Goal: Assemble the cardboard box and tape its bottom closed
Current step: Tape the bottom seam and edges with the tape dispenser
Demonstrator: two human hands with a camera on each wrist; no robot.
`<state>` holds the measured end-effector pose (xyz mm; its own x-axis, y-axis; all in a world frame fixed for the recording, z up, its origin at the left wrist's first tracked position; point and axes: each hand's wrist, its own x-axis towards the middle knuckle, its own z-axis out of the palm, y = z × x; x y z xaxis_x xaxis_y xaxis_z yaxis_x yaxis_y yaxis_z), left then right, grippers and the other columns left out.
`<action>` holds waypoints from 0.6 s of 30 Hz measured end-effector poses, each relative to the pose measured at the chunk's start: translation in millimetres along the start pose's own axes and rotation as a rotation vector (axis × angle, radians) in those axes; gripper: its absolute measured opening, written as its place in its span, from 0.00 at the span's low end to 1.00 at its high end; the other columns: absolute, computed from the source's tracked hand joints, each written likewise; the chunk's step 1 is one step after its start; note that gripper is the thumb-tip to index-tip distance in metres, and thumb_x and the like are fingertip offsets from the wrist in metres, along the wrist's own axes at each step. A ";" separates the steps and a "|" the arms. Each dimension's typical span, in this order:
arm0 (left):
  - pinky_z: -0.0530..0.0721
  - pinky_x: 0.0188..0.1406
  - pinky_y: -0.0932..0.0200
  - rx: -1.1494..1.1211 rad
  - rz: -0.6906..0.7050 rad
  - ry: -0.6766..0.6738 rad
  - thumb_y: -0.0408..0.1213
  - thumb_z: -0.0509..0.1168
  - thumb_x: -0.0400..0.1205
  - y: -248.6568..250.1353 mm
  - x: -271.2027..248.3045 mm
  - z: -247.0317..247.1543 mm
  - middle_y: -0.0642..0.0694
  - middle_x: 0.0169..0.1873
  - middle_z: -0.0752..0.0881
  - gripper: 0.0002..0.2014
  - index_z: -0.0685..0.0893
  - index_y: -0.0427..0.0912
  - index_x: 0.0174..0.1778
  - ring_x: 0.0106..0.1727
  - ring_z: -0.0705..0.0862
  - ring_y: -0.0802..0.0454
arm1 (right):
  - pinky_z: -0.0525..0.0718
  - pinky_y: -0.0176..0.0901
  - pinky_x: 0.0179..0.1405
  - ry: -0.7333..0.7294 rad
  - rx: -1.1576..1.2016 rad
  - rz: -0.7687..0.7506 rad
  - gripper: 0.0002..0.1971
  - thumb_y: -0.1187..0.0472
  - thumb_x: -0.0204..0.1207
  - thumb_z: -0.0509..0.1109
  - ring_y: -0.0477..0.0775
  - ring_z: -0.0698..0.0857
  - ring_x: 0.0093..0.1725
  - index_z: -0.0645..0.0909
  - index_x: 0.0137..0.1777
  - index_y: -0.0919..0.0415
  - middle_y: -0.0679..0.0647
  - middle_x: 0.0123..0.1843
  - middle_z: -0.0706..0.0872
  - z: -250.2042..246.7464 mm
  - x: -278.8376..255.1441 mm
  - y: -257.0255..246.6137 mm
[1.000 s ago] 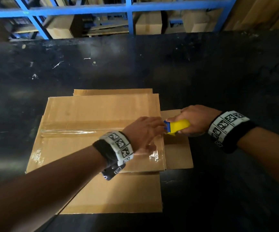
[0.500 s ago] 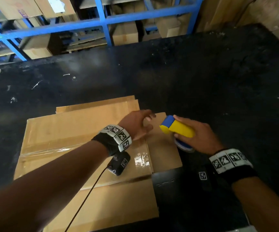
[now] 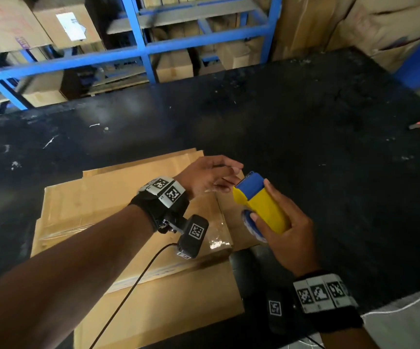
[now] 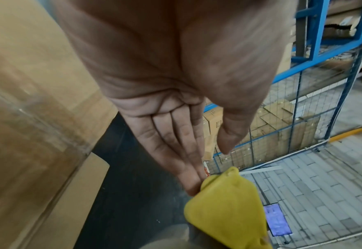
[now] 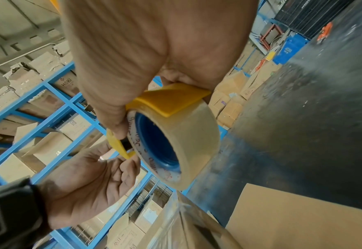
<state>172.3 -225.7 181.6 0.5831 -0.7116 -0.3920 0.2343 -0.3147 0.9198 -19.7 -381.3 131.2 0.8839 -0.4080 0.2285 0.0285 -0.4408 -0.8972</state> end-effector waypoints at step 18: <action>0.90 0.48 0.60 0.173 0.044 -0.022 0.28 0.73 0.81 0.8 -59.1 -17.2 0.49 0.37 0.95 0.18 0.85 0.44 0.67 0.44 0.93 0.56 | 0.79 0.22 0.44 0.111 -0.184 -0.081 0.38 0.35 0.74 0.71 0.34 0.81 0.51 0.68 0.84 0.42 0.43 0.55 0.78 34.6 -57.5 -49.2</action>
<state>151.4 -173.1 205.8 0.5722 -0.7399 -0.3537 0.0711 -0.3850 0.9202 -55.8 -308.5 149.1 0.8252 -0.4462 0.3464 0.0030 -0.6097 -0.7926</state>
